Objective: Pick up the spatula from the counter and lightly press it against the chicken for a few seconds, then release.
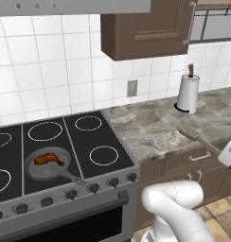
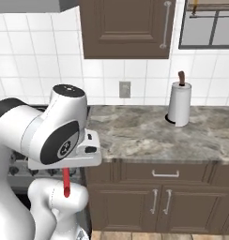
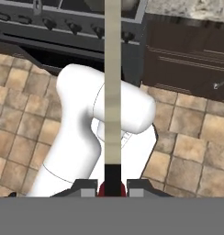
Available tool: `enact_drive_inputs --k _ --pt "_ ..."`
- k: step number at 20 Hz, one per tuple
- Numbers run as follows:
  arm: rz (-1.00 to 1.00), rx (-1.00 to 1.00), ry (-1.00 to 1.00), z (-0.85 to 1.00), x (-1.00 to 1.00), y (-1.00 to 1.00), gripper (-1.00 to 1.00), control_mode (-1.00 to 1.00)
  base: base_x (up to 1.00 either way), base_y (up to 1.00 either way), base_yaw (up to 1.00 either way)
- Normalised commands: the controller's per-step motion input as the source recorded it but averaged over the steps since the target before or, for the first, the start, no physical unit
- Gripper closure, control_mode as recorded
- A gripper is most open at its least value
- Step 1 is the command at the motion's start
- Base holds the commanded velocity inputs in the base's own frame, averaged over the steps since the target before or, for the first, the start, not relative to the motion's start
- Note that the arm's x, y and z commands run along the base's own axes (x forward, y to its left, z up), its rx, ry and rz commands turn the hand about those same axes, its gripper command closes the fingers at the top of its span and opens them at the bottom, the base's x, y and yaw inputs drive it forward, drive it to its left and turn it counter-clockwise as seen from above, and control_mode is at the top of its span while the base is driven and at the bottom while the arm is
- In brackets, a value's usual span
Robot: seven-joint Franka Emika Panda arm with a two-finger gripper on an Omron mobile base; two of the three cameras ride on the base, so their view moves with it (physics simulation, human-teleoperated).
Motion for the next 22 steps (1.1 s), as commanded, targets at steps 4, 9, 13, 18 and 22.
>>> enact_drive_inputs --k 4,9,13,18,22 --pt "0.00 0.00 0.00 0.00 0.00 0.00 1.00 1.00 -0.09 0.61 -0.07" --pt "0.00 0.00 0.00 0.00 0.00 0.00 1.00 1.00 -0.06 0.61 -0.03" --pt "0.00 0.00 0.00 0.00 0.00 0.00 1.00 1.00 0.00 0.53 0.00" --pt "0.00 0.00 0.00 0.00 0.00 0.00 1.00 1.00 0.00 0.42 0.03" --pt "0.00 0.00 0.00 0.00 0.00 0.00 1.00 1.00 0.00 0.36 0.05"
